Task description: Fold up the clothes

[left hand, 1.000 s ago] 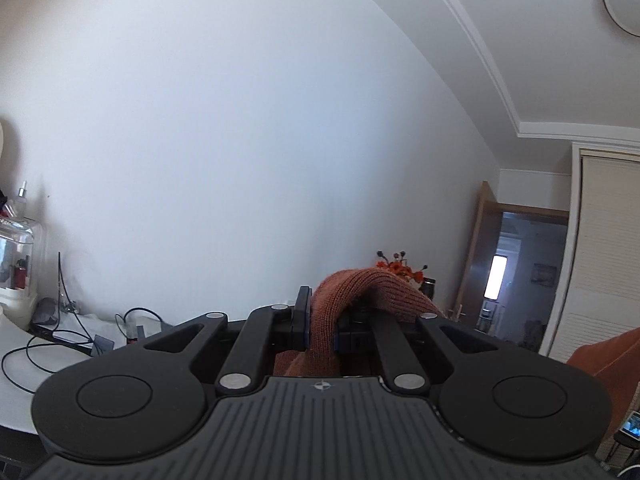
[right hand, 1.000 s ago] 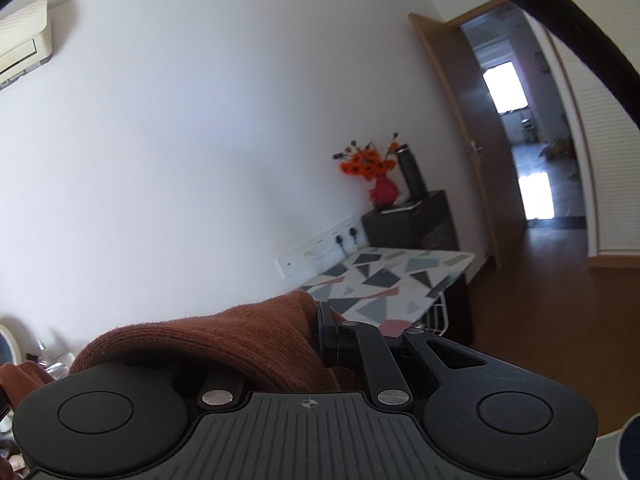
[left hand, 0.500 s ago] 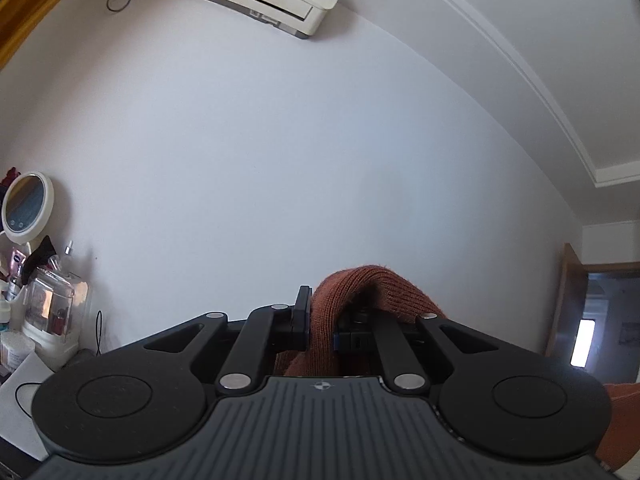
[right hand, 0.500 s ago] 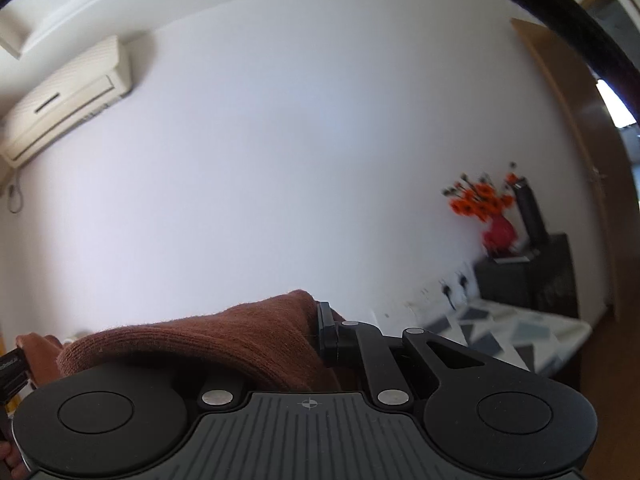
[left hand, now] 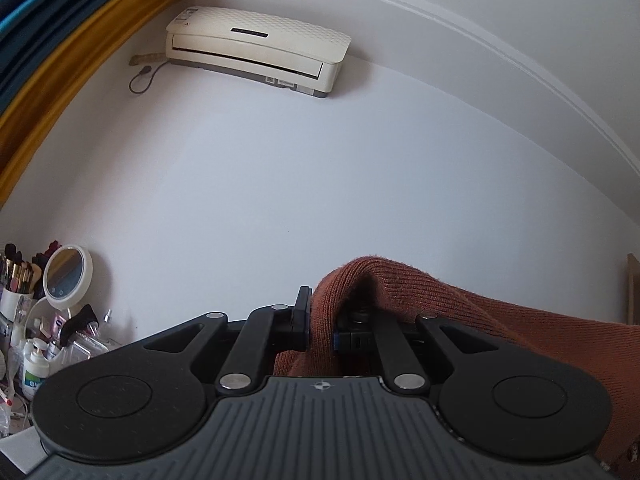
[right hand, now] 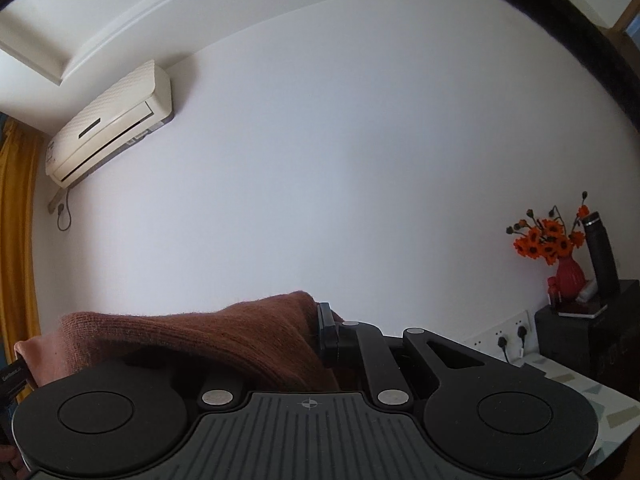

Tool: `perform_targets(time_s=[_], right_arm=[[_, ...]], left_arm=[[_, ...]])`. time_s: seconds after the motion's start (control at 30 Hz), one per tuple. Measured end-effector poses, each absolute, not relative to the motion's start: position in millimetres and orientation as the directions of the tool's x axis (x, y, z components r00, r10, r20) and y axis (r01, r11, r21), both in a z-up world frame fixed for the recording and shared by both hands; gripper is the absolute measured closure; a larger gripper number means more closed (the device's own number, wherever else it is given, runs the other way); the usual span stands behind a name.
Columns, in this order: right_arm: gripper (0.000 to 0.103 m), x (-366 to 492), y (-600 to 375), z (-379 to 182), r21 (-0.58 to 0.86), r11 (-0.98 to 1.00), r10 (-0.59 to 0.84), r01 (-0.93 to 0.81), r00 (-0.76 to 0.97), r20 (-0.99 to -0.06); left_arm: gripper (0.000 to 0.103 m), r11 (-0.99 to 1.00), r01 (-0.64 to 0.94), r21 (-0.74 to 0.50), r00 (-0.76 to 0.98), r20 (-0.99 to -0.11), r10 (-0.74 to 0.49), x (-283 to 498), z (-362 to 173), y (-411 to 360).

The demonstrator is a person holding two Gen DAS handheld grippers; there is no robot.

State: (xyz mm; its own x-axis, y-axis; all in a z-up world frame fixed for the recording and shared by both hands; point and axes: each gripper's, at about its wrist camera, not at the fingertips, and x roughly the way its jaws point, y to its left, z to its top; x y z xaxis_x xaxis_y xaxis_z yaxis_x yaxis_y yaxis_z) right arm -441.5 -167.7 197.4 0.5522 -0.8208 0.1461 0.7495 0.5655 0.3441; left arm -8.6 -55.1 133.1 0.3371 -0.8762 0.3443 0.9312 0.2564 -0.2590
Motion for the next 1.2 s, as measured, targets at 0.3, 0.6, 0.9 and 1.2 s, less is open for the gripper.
perform_targets(time_s=[0.3, 0.6, 0.9, 1.2], right_arm=[[0.093, -411.7, -271.9, 168.6, 0.408, 0.538, -0.815, 0.738, 0.579, 0.027], [0.093, -385.4, -401.1, 119.9, 0.441, 0.351, -0.848, 0.826, 0.480, -0.225], [0.093, -424.0, -453.4, 106.9, 0.422, 0.218, -0.900, 0.880, 0.348, -0.262], [0.093, -429.2, -608.4, 47.0, 0.318, 0.218, -0.858, 0.923, 0.336, -0.388]], left_arm=[[0.094, 0.299, 0.910, -0.285, 0.382, 0.304, -0.873, 0.8, 106.7, -160.7], [0.093, 0.363, 0.911, -0.196, 0.381, 0.062, -0.923, 10.3, 52.4, -309.6], [0.093, 0.260, 0.948, -0.181, 0.253, -0.058, -0.966, -14.7, 23.9, -384.3], [0.093, 0.324, 0.944, -0.060, 0.303, -0.232, -0.924, -36.2, -0.8, -499.6]])
